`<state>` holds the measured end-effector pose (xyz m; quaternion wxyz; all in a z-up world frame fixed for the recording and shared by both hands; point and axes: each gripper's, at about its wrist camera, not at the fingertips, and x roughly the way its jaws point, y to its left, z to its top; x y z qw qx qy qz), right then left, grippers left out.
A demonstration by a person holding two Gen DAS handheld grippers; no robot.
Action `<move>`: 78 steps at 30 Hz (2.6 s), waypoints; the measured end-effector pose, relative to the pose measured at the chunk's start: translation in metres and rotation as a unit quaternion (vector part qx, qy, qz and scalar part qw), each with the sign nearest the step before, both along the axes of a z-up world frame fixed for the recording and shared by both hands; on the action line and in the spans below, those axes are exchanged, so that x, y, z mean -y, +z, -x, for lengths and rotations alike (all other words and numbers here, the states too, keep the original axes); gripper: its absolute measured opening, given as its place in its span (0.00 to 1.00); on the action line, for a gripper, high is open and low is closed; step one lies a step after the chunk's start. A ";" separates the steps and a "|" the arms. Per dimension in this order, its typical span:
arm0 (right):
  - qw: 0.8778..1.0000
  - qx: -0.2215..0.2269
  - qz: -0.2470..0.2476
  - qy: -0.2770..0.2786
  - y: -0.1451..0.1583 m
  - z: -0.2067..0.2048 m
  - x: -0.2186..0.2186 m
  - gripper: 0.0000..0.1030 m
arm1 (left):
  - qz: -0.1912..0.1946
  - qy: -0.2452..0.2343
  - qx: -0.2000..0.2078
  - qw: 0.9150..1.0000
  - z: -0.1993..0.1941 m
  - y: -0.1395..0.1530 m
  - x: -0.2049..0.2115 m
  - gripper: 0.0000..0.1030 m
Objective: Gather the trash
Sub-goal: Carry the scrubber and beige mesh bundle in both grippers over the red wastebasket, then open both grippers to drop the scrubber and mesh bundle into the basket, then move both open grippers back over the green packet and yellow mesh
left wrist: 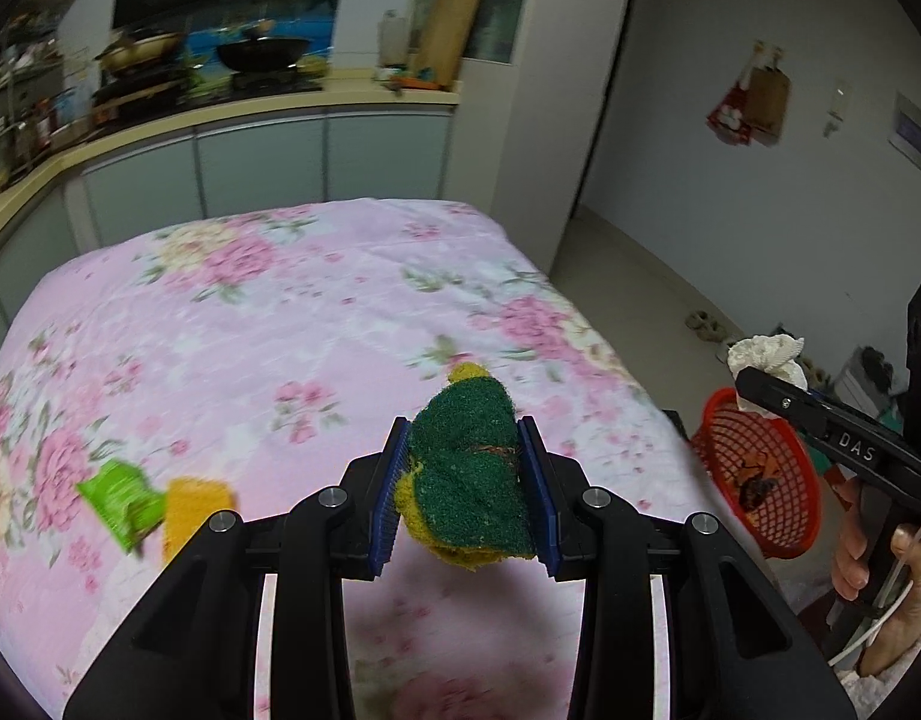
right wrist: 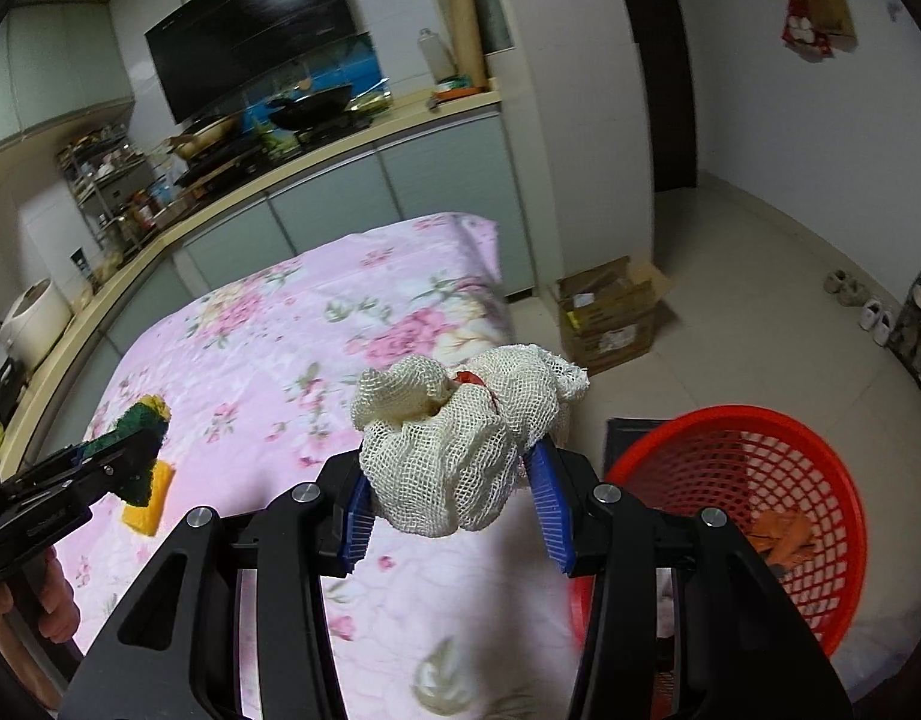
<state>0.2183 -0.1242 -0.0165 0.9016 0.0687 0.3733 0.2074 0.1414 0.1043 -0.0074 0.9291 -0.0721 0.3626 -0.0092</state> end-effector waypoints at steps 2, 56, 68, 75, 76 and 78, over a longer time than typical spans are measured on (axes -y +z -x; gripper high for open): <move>1.000 -0.001 0.000 -0.011 0.000 -0.002 0.010 0.42 | -0.002 -0.013 0.002 1.000 -0.006 0.002 0.011 0.33; 0.979 -0.080 -0.037 -0.186 -0.041 -0.013 0.161 0.66 | -0.015 -0.223 -0.107 0.969 -0.106 -0.076 0.236 0.40; 0.978 -0.069 -0.045 -0.194 -0.034 -0.005 0.168 0.67 | 0.004 -0.217 -0.104 0.971 -0.099 -0.063 0.221 0.73; 0.980 -0.056 -0.039 -0.186 -0.029 -0.003 0.158 0.67 | -0.004 -0.176 -0.075 0.981 -0.083 -0.040 0.187 0.75; 0.981 -0.054 -0.038 -0.184 -0.028 -0.002 0.156 0.67 | -0.006 -0.171 -0.073 0.983 -0.081 -0.039 0.182 0.75; 0.982 -0.048 -0.036 -0.179 -0.026 0.000 0.149 0.67 | -0.009 -0.157 -0.068 0.985 -0.076 -0.034 0.171 0.75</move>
